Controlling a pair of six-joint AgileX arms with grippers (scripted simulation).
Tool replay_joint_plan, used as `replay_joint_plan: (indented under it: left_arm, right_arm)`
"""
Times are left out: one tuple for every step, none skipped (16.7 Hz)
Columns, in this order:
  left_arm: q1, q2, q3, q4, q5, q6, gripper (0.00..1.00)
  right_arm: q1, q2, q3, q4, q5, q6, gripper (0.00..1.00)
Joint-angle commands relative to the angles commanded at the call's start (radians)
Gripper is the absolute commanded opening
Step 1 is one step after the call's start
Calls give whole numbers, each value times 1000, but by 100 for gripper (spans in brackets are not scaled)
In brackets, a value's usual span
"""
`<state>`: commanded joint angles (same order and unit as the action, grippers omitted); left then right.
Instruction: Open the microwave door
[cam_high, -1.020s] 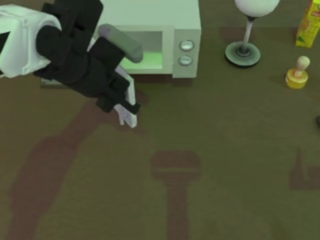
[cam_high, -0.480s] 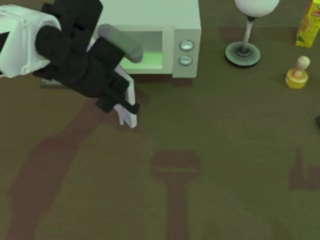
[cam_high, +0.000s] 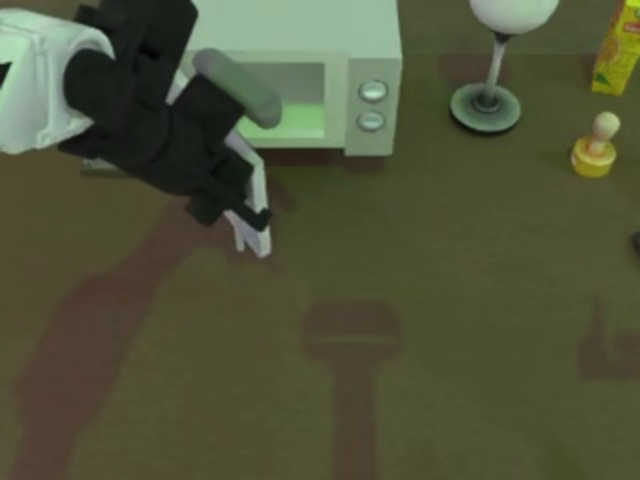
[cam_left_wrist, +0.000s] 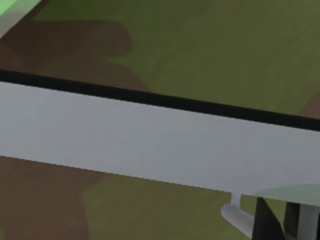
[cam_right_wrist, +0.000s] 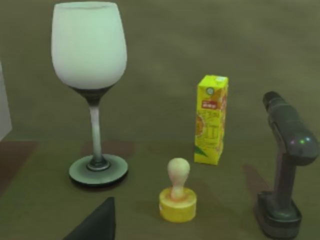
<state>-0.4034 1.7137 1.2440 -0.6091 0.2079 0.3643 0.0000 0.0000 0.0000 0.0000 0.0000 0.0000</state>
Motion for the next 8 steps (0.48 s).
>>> replay_joint_plan:
  left_arm:
    - [9, -2, -4, -6, 10, 21, 0]
    - [18, -4, -10, -14, 20, 44, 0]
    - [28, -6, -16, -22, 31, 70, 0]
    - [38, -9, -21, -29, 42, 94, 0]
    - [47, -13, -25, -34, 52, 116, 0]
    - [55, -20, -26, -36, 62, 134, 0]
    - [60, -25, -26, -36, 68, 145, 0]
    - [63, -28, -26, -36, 71, 149, 0]
  right_arm:
    - [0, 0, 0, 0, 0, 0, 100]
    - [0, 0, 0, 0, 0, 0, 100]
    - [0, 0, 0, 0, 0, 0, 100]
    - [0, 0, 0, 0, 0, 0, 100]
    - [0, 0, 0, 0, 0, 0, 100]
    - [0, 0, 0, 0, 0, 0, 100]
    - [0, 0, 0, 0, 0, 0, 100]
    - [0, 0, 0, 0, 0, 0, 100]
